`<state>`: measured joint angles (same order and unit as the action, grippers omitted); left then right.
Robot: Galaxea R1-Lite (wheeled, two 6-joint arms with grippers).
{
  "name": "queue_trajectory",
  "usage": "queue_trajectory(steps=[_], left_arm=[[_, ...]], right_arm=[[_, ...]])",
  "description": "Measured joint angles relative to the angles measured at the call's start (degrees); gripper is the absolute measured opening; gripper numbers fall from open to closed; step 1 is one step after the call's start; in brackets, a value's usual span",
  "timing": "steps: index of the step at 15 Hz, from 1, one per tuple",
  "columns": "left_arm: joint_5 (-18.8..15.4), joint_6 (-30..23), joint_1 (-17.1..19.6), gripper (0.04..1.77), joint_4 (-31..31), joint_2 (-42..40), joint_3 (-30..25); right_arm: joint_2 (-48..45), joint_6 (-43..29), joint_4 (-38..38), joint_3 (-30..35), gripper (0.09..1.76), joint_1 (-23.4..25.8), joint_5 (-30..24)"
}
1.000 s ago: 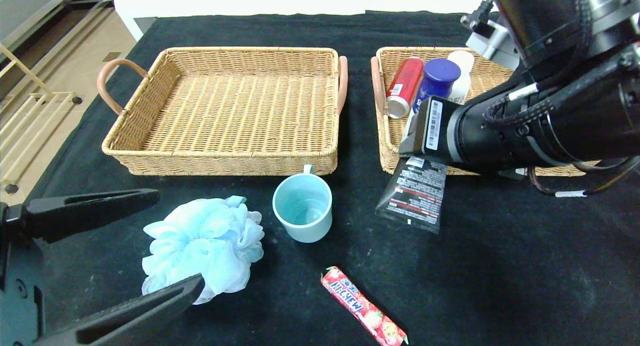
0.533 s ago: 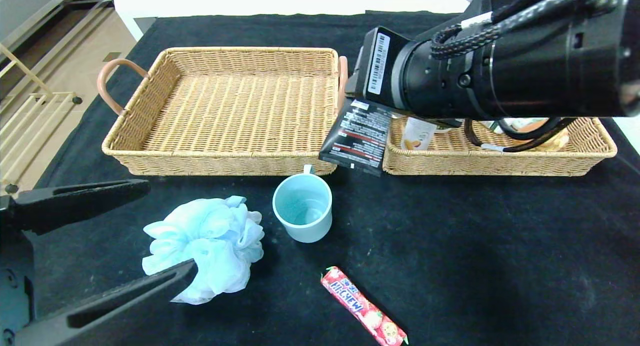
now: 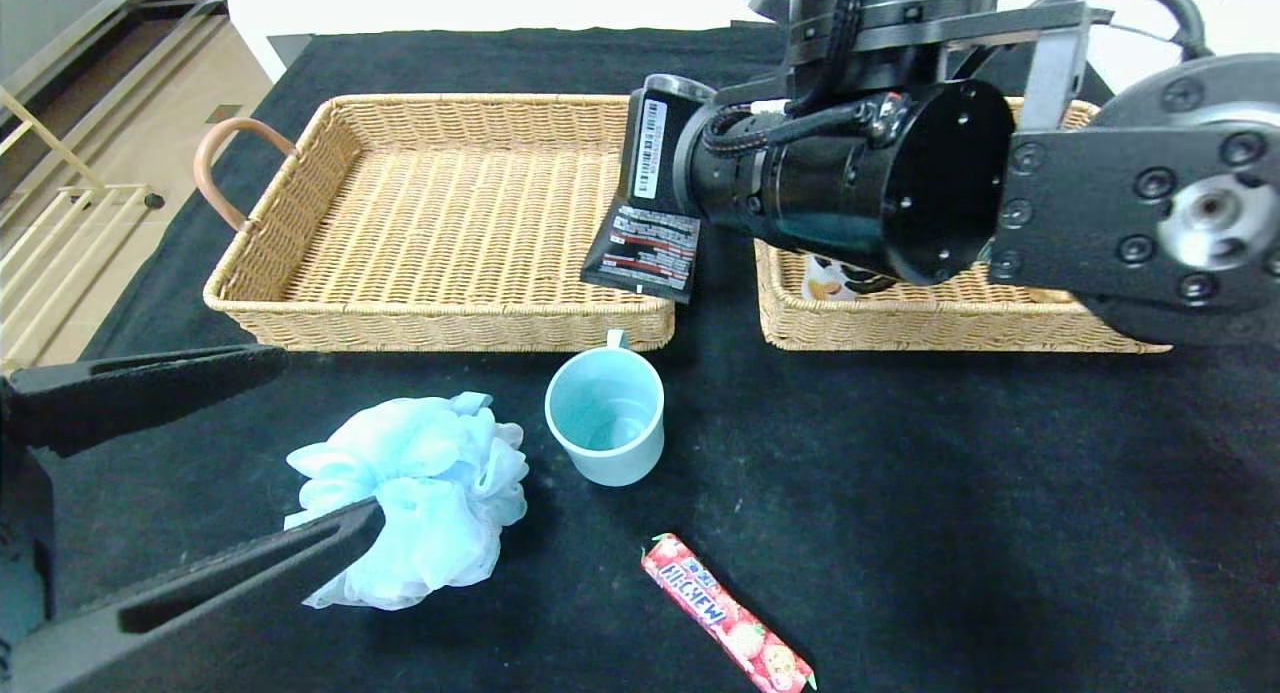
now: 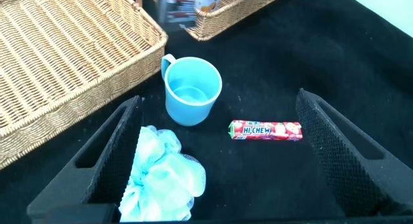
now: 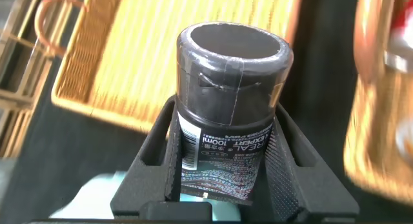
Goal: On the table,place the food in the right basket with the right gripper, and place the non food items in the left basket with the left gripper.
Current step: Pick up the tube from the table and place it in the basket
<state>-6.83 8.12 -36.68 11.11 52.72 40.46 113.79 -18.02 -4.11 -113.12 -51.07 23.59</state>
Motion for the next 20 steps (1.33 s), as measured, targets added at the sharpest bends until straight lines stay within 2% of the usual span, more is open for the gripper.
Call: queue_trajectory(steps=[4,7,13,20], left_arm=[[0.0,0.0,0.0,1.72,0.0,0.0,0.2],[0.0,0.0,0.0,1.72,0.0,0.0,0.2],[-0.2,0.0,0.0,1.72,0.0,0.1,0.1],[-0.2,0.0,0.0,1.72,0.0,0.1,0.0]], right_arm=[[4.6,7.7,13.5,0.0,0.8,0.9,-0.3],[7.9,10.7,21.1,0.0,0.8,1.8,-1.3],[11.3,14.6,28.9,0.0,0.8,3.4,-2.5],[13.4,16.9,32.7,0.0,0.79,3.6,-2.5]])
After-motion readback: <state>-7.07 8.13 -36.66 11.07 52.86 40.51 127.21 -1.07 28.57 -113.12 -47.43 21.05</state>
